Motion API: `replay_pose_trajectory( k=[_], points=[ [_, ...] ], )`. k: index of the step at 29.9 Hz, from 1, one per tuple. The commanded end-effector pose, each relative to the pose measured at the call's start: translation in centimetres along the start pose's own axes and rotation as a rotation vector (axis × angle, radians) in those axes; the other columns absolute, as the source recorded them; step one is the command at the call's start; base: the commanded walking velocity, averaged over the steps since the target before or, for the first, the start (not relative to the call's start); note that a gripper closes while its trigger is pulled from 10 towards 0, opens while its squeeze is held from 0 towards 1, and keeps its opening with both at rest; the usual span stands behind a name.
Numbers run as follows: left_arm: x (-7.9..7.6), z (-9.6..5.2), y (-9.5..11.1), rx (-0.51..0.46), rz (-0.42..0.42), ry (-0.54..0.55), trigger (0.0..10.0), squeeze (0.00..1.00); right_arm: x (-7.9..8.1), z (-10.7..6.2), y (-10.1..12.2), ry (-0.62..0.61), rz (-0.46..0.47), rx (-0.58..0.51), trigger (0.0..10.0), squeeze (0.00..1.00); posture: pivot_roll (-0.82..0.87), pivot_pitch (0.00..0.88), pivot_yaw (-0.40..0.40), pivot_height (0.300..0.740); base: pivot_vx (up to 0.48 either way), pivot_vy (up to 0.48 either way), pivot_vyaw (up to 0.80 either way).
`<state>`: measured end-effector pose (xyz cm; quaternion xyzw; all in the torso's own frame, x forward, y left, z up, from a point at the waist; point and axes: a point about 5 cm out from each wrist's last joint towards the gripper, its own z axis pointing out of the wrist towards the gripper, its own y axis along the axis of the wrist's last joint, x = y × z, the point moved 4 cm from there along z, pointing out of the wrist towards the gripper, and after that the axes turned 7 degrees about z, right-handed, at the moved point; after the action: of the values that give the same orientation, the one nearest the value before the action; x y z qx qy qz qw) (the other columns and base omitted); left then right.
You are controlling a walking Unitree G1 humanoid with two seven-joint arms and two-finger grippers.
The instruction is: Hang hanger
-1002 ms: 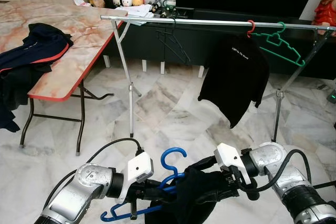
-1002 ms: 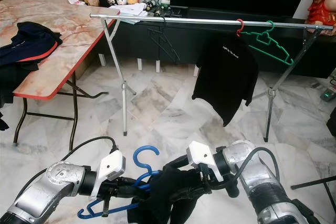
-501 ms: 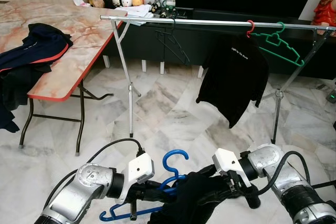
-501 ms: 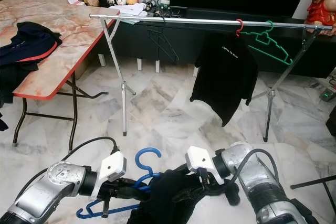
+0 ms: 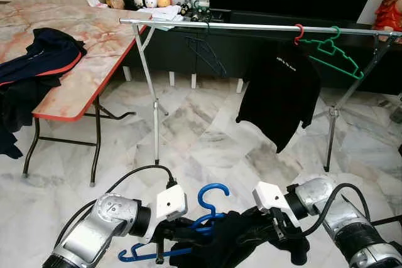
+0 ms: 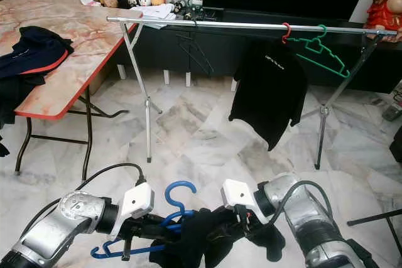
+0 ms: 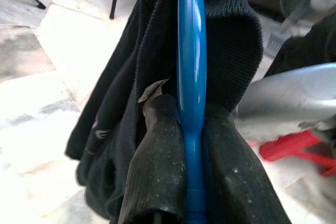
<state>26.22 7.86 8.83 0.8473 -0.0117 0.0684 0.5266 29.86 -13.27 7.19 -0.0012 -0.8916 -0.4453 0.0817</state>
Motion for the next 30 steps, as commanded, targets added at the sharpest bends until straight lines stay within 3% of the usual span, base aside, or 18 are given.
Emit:
replay_pose_trajectory(
  k=[1,26,27,28,30],
  points=[
    [1.3,-0.3,3.0,-0.064,0.135,0.035,10.0,0.00,0.5,0.8,-1.0,0.035,0.008,0.053,0.0,0.00,0.06,0.114,-0.052,0.740,0.000,0.000,0.00],
    [2.2,-0.5,2.9,-0.038,0.164,0.083,10.0,0.00,0.4,1.1,-1.6,0.016,0.004,0.087,0.0,0.00,0.07,0.108,-0.045,0.740,0.000,0.000,0.00],
    [2.4,-0.5,2.9,-0.041,0.163,0.093,10.0,0.24,0.4,1.1,-1.6,0.011,0.003,0.082,0.0,0.00,0.07,0.108,-0.046,0.740,0.000,0.000,0.00],
    [2.6,-0.5,3.0,-0.047,0.159,0.103,10.0,1.00,0.3,1.0,-1.5,0.005,0.004,0.078,0.0,0.00,0.07,0.108,-0.046,0.740,0.000,0.000,0.00],
    [2.4,-0.6,3.0,-0.061,0.138,0.084,10.0,1.00,0.1,0.8,-1.6,-0.016,0.003,0.089,0.0,0.00,0.06,0.106,-0.045,0.740,0.000,0.000,0.00]
  ],
)
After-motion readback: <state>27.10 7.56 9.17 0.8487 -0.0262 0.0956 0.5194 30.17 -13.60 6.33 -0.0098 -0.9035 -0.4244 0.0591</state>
